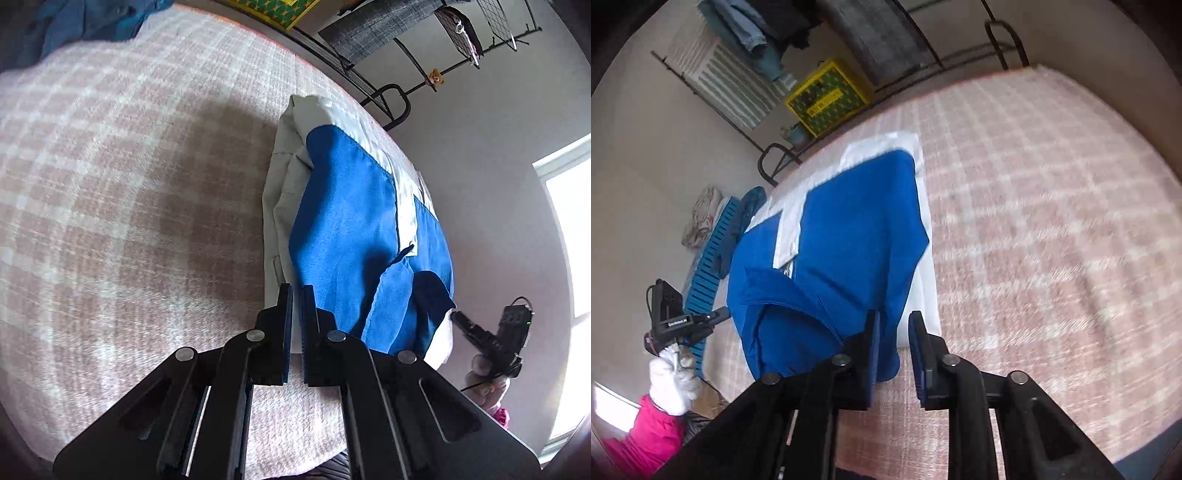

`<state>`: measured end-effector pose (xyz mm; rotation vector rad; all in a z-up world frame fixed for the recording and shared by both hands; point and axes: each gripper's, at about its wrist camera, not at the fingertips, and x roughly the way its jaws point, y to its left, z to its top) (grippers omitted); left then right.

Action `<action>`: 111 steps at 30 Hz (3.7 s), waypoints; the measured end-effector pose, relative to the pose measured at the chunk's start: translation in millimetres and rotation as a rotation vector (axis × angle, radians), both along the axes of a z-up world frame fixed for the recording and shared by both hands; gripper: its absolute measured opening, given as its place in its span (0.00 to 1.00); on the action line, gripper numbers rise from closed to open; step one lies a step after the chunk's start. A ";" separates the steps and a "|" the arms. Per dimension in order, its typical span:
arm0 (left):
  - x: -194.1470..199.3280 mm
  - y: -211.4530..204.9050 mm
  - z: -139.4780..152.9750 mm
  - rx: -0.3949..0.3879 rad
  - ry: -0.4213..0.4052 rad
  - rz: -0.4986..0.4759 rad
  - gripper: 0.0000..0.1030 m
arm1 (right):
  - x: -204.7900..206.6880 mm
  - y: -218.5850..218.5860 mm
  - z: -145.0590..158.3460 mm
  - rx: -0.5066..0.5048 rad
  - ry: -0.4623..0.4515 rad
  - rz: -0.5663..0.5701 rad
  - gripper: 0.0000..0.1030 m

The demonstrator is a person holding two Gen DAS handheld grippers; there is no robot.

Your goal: Fold large clothes

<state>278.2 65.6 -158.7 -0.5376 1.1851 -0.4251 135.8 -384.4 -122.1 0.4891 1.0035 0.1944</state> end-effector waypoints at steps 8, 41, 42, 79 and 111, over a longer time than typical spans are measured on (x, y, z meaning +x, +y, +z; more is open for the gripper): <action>-15.5 -40.4 39.8 -0.039 -0.142 -0.100 0.00 | 8.8 70.6 21.5 0.000 -0.050 0.420 0.18; 132.7 -90.6 -5.1 0.182 -0.158 -0.125 0.02 | 175.2 46.5 -1.7 -0.129 -0.063 0.268 0.27; 134.7 -88.3 -15.0 0.182 -0.151 -0.131 0.02 | 175.5 47.6 -8.8 -0.129 -0.047 0.276 0.27; 62.6 7.8 -28.6 -0.204 -0.004 0.027 0.58 | 65.3 -22.3 -13.1 0.001 -0.059 0.152 0.84; 87.7 -48.4 -47.6 -0.148 -0.049 -0.078 0.35 | 122.4 19.9 -58.6 0.119 0.060 0.199 0.28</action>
